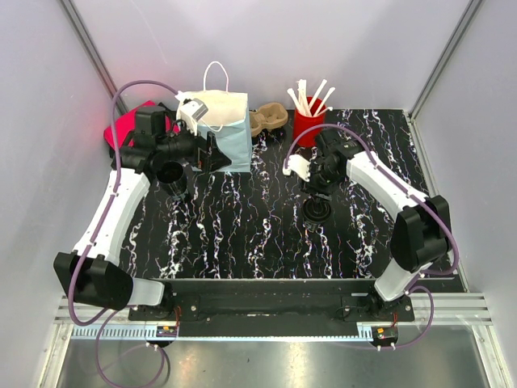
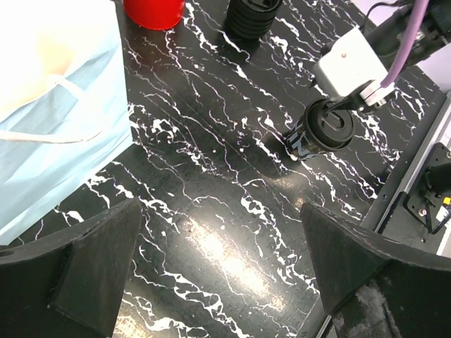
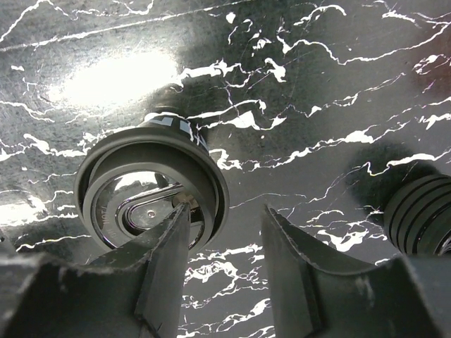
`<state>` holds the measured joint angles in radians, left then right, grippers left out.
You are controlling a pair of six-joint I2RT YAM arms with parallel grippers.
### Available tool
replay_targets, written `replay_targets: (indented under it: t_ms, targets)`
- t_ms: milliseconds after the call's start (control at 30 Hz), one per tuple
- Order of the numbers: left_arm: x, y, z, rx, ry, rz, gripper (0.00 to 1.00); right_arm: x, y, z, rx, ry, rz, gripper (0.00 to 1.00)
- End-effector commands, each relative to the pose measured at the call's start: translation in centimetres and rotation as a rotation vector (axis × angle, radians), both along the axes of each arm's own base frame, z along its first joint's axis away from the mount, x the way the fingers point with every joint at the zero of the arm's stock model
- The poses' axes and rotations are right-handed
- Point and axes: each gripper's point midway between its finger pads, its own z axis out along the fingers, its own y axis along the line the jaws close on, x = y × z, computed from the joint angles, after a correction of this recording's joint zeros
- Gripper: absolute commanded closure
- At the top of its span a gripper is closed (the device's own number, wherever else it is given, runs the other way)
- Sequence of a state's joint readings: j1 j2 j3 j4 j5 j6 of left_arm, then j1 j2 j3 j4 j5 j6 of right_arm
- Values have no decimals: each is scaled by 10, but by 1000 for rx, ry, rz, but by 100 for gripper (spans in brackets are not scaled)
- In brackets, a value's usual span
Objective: Pack the takeout coffee
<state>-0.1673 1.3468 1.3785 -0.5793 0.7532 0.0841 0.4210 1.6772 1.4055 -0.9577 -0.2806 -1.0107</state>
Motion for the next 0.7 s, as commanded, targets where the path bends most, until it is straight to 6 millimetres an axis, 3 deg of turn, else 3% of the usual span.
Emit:
replay_targets:
  t_ms: [0, 333, 500, 667]
  targets:
    - [-3, -3, 19, -45, -65, -19, 1, -2, 0, -4, -32, 4, 22, 51]
    - [1, -1, 14, -53, -49, -4, 1, -7, 4, -14, -58, 28, 39, 63]
    - [2, -1, 12, -54, -47, -1, 1, -8, 1, -12, -76, 26, 36, 86]
    - [7, 3, 12, -41, -58, 25, 1, -10, 1, -1, -70, 16, 24, 100]
